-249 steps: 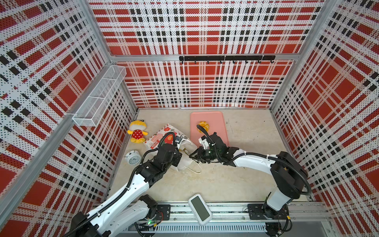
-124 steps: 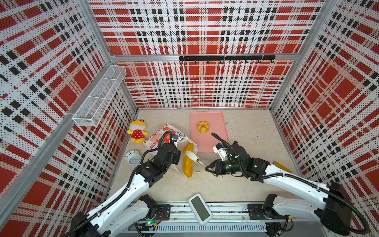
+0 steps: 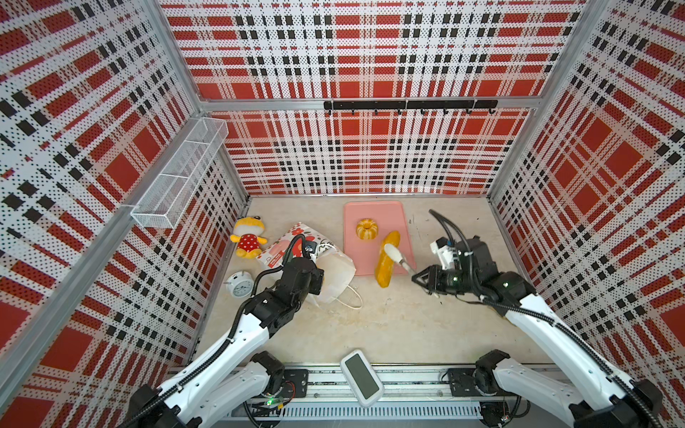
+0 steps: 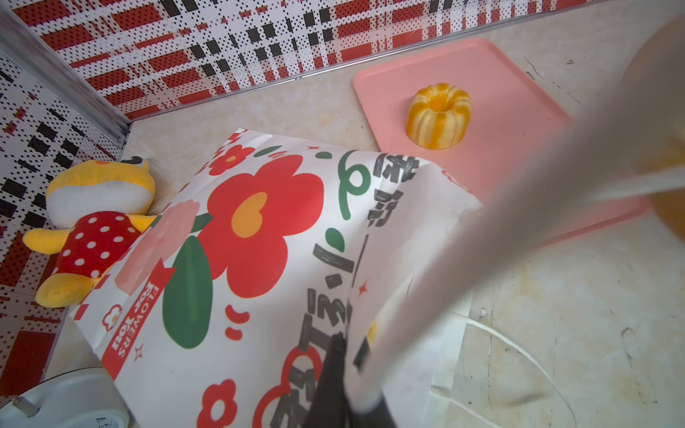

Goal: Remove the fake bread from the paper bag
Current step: 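Pull the long roll out with the tongs and lay it on the tray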

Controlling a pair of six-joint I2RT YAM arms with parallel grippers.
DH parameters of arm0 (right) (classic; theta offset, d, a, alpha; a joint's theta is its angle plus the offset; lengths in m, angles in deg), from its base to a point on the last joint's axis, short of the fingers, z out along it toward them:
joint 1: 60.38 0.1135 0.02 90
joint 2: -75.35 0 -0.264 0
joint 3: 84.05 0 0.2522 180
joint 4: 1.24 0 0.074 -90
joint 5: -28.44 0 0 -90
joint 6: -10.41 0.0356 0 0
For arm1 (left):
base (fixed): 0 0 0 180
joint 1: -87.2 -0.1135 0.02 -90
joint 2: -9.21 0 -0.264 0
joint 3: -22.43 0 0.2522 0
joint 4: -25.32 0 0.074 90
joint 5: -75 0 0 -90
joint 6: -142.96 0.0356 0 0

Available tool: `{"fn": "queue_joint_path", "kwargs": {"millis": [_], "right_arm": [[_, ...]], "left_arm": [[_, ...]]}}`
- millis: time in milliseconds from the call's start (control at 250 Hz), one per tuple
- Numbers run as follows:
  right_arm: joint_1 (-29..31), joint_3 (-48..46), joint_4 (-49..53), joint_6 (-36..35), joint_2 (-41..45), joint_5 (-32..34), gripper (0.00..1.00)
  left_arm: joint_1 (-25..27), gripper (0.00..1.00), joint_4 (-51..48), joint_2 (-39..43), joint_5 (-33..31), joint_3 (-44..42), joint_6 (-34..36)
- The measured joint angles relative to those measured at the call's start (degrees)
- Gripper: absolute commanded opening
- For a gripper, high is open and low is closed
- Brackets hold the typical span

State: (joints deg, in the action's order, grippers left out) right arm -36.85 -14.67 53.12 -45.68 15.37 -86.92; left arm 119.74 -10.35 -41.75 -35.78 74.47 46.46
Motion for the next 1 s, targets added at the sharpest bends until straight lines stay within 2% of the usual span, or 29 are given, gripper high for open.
{"fn": "queue_joint_path", "kwargs": {"millis": [284,532,624,684,748,1000], "right_arm": [[-5.6,13.3,-3.0,-12.2,-24.4,-6.3,0.00],[-9.2,21.0,-5.8,-16.5,-37.9,-12.1,0.00],[-9.9,23.1,-6.6,-17.6,-40.5,-13.0,0.12],[-10.1,23.5,-7.0,-18.0,-41.6,-13.4,0.24],[-10.2,23.5,-7.0,-18.2,-42.6,-13.8,0.32],[-10.6,22.8,-6.9,-19.8,-45.8,-14.6,0.46]], "left_arm": [[-0.1,0.00,-0.2,0.4,0.1,-0.1,-0.8],[-0.2,0.00,-0.4,0.4,0.7,-0.4,-1.2],[-0.2,0.00,-0.4,0.3,0.8,-0.4,-1.2],[-0.2,0.00,-0.4,0.2,0.9,-0.4,-1.2],[-0.2,0.00,-0.4,0.1,0.9,-0.4,-1.4],[-0.2,0.00,-0.4,-0.4,1.0,-0.4,-1.7]]}}
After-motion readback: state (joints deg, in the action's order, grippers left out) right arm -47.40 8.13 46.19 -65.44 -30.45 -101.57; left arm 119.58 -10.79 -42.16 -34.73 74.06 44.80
